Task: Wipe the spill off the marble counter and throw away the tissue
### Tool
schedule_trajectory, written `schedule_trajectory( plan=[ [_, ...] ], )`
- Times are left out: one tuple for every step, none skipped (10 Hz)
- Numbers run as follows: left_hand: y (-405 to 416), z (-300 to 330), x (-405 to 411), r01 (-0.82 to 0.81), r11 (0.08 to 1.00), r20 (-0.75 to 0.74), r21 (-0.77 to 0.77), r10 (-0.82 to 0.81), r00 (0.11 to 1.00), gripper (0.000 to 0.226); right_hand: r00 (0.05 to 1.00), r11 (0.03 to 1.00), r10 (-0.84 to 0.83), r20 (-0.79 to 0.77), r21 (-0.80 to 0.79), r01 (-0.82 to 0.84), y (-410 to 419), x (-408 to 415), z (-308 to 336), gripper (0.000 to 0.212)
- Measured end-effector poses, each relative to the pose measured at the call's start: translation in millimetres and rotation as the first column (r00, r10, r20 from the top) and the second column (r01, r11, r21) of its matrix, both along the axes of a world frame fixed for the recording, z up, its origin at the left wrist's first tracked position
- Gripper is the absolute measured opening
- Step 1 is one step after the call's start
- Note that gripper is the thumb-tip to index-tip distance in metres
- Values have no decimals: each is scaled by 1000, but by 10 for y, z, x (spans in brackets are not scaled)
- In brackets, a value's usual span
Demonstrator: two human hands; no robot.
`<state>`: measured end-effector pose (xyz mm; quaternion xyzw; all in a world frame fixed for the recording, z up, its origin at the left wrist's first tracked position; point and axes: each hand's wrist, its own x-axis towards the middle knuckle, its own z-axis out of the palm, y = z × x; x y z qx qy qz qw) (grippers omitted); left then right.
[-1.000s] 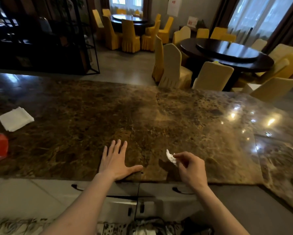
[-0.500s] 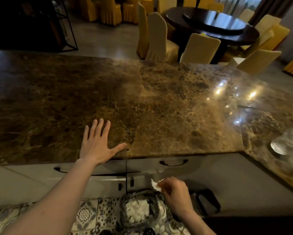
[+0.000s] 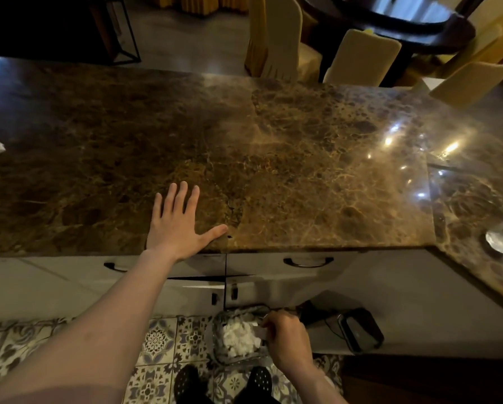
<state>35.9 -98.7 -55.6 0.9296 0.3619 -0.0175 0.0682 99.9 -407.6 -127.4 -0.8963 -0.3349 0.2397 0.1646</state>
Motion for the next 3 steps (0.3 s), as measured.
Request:
schedule_trajectory(
  plan=[
    [-19,37,-2,1,1000,-12,-6,-1,1000,136,999,1000,25,-22,2,-25,29,-20,-35,21],
    [-25,65,9,5,1000,-9,-22,-5,1000,137,1000,1000,-6,-29,3,6,18,9,-19,20],
    [-39,108,0,10,999,-15,-33,-10,1000,135,999,999,-37,-29,18,37,-26,77,30,16]
  ],
)
